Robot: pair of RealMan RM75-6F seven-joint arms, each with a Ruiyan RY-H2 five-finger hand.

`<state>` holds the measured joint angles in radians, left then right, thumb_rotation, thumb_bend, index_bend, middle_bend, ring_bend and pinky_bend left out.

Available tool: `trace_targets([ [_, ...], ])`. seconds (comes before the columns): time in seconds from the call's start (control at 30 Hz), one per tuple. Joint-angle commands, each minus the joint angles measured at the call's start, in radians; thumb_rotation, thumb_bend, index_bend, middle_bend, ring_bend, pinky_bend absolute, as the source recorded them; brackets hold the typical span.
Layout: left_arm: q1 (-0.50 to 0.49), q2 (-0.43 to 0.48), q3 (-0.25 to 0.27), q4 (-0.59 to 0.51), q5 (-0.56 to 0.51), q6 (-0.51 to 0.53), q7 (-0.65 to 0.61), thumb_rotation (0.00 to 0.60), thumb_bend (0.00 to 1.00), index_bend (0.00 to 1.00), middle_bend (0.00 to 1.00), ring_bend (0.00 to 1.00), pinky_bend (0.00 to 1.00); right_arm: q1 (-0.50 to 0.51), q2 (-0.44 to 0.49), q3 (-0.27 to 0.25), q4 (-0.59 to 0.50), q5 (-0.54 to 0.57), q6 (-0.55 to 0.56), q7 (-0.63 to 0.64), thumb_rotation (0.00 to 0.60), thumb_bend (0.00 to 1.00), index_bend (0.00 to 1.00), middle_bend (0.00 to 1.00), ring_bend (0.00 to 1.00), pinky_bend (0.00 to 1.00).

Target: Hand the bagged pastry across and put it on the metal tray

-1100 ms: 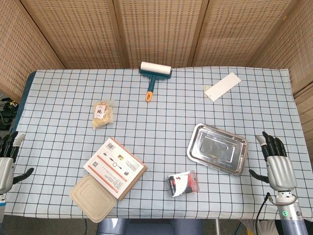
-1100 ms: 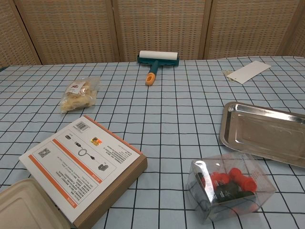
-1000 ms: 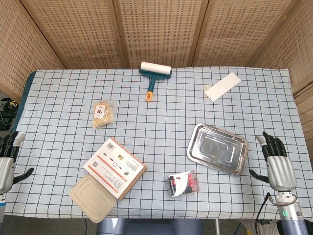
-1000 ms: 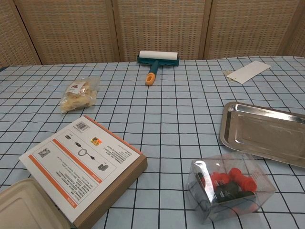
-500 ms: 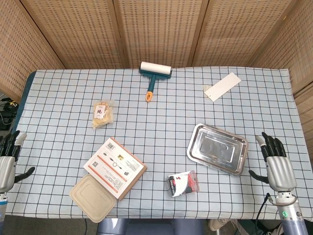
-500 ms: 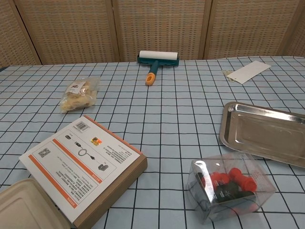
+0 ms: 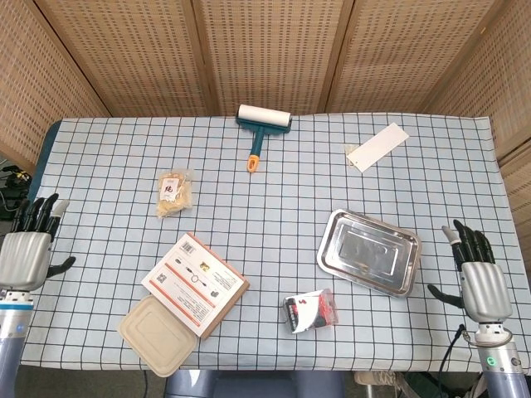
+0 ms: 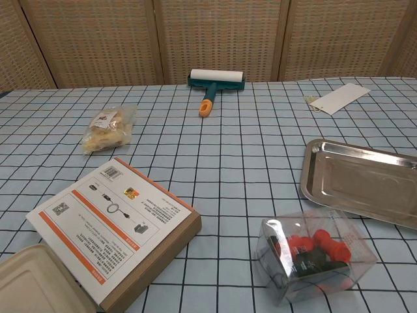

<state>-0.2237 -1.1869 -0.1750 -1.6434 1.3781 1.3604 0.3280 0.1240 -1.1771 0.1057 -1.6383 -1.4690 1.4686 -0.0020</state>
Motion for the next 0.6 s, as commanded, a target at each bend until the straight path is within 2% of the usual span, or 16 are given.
trace_targets([
  [0.03,-0.146,-0.01,-0.092,-0.003,-0.165,-0.18,0.131,0.6,0.0,0.0,0.0,0.0,0.0,0.002,0.006,0.013,0.007,0.021,-0.007,0.018,0.6,0.12,0.0,0.0,0.0,0.0],
  [0.17,-0.258,-0.046,-0.14,0.018,-0.352,-0.299,0.245,0.6,0.0,0.0,0.0,0.0,0.0,0.009,0.01,0.027,0.024,0.052,-0.028,0.044,0.6,0.12,0.0,0.0,0.0,0.0],
  [0.3,-0.349,-0.084,-0.159,0.058,-0.496,-0.358,0.34,0.6,0.0,0.0,0.0,0.0,0.0,0.013,0.014,0.037,0.037,0.077,-0.044,0.065,0.6,0.12,0.0,0.0,0.0,0.0],
  [0.6,-0.559,-0.195,-0.152,0.21,-0.809,-0.465,0.501,0.6,0.0,0.0,0.0,0.0,0.0,0.014,0.028,0.052,0.055,0.086,-0.047,0.122,0.6,0.12,0.0,0.0,0.0,0.0],
])
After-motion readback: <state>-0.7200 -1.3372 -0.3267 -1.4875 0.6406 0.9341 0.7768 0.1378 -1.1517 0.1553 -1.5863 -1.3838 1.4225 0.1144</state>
